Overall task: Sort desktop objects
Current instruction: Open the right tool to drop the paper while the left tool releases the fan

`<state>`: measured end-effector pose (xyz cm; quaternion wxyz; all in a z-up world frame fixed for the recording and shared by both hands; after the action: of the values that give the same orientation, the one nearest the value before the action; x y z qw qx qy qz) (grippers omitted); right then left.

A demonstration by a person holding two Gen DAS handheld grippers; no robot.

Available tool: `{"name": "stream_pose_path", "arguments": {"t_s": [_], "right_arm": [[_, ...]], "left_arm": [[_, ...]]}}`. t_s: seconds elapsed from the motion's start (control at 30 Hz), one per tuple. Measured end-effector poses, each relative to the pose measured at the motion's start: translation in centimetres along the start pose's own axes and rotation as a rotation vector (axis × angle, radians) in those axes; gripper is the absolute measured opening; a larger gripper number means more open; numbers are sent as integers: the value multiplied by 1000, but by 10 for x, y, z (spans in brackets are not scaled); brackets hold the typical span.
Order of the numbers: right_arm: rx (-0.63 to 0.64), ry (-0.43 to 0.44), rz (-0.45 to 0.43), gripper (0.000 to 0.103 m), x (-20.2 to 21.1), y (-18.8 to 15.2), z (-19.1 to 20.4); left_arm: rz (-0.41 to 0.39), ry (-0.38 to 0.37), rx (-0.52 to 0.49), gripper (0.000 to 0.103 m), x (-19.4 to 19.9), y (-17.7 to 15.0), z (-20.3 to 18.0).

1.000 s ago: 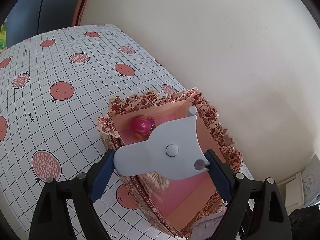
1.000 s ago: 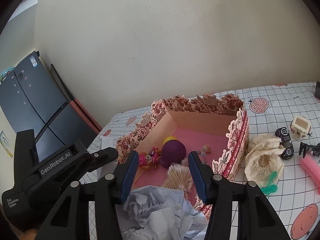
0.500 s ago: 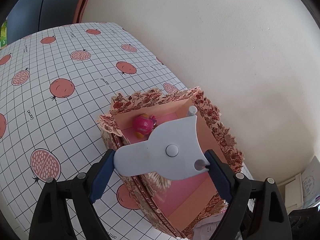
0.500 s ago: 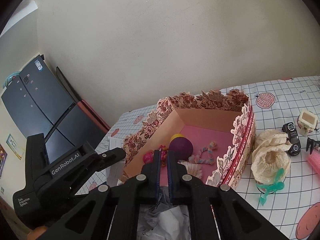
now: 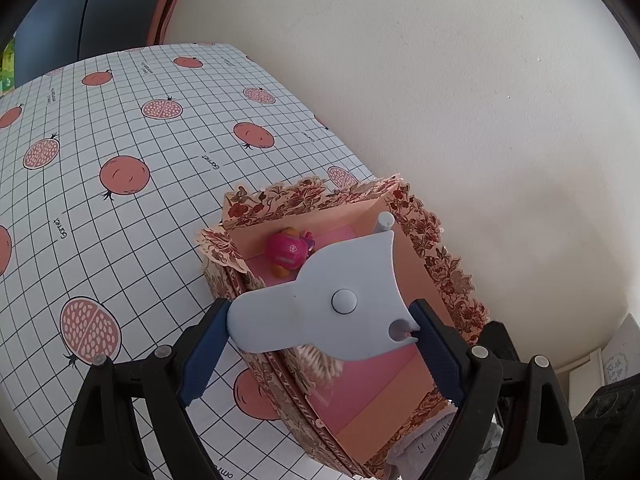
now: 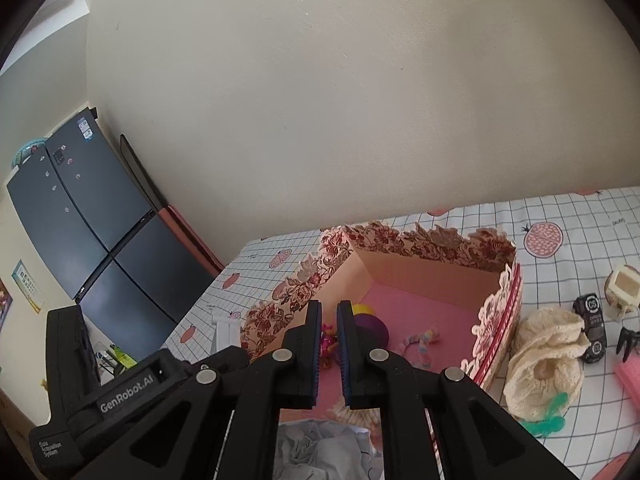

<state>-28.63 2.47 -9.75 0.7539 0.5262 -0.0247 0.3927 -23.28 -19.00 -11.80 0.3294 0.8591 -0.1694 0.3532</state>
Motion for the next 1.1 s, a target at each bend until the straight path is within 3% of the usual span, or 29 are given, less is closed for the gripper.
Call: {"name": "stream_pose_path", "arguments": {"t_s": [0.4, 0.53, 0.7, 0.83, 0.9, 0.97, 1.1], "right_arm": [[62, 14, -35, 11, -14, 41, 12], [51, -4, -11, 26, -13, 35, 8], [41, -34, 13, 27, -11, 32, 3], [32, -48, 13, 47, -5, 30, 0], [28, -54, 15, 50, -2, 30, -1], [24, -60, 13, 59, 1, 30, -2], [32, -90, 17, 64, 8, 27, -3]], "left_arm": [[-9, -7, -26, 89, 3, 2, -3], [-24, 4, -44, 89, 4, 3, -6], [-21, 8, -47, 89, 4, 2, -6], [-21, 15, -52, 90, 4, 2, -9], [-19, 17, -56, 91, 4, 1, -10], [-9, -1, -55, 91, 2, 0, -11], [1, 0, -65, 91, 0, -2, -15]]}}
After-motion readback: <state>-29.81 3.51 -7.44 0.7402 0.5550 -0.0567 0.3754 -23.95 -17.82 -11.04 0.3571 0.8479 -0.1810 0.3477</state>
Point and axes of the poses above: each gripper's, at about its wrist camera, not at the fingertips, and x roughly against the way its jaws point, z to its left, y to its top, the point moved 1 cm from there along -x, roughly the way its jaws point, and after that the axes turned 4 degrees about x, right-handed, at the moved point
